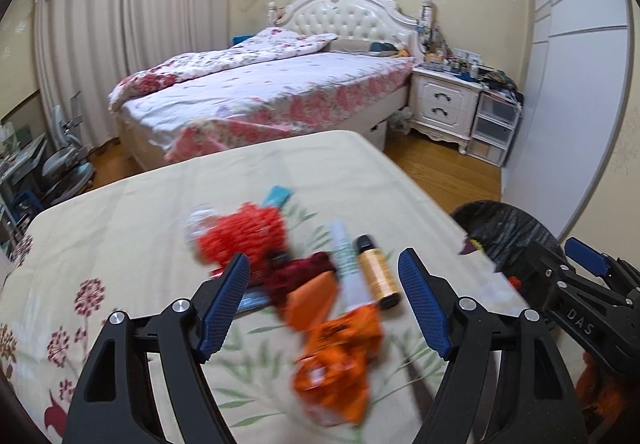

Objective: Collect trash
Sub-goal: 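Return to the table and grasp the orange bag with the right tool, then grasp the red mesh ball with the left tool while the right tool holds the orange bag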

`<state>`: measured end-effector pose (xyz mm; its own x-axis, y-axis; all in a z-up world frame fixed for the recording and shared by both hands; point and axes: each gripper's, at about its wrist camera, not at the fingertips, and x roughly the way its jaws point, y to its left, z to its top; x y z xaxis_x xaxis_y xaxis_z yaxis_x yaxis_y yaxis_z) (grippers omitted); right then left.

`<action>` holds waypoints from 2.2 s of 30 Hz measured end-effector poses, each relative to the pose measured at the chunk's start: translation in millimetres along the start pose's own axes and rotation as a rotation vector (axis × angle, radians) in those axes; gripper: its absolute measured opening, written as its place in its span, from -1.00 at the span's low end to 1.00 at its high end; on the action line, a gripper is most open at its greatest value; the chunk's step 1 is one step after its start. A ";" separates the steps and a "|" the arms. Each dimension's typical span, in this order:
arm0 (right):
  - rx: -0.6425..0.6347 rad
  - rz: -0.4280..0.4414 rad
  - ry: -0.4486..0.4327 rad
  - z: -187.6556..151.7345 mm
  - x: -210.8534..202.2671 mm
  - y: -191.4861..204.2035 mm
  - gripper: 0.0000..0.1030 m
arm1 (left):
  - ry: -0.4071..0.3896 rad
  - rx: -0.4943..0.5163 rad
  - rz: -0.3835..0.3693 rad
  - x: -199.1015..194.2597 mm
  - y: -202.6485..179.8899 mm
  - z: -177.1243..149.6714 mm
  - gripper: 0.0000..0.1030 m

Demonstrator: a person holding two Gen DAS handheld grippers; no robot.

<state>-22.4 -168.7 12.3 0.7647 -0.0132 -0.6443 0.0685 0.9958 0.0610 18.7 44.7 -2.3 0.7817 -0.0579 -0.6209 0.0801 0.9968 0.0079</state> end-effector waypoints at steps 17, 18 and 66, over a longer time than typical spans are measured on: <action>-0.160 0.190 0.047 -22.6 -8.4 119.0 0.22 | 0.032 -0.155 0.223 -22.0 122.4 -47.9 0.45; -0.165 0.198 0.052 -23.5 -7.8 123.9 0.26 | 0.034 -0.165 0.228 -22.7 128.1 -49.7 0.45; -0.147 0.143 0.068 2.2 14.9 86.4 -0.18 | 0.054 -0.132 0.095 12.5 80.6 -14.6 0.45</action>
<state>-3.7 -83.1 9.7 0.7148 0.1301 -0.6871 -0.1357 0.9897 0.0463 25.8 125.1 -20.9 0.7473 0.0368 -0.6634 -0.0776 0.9965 -0.0321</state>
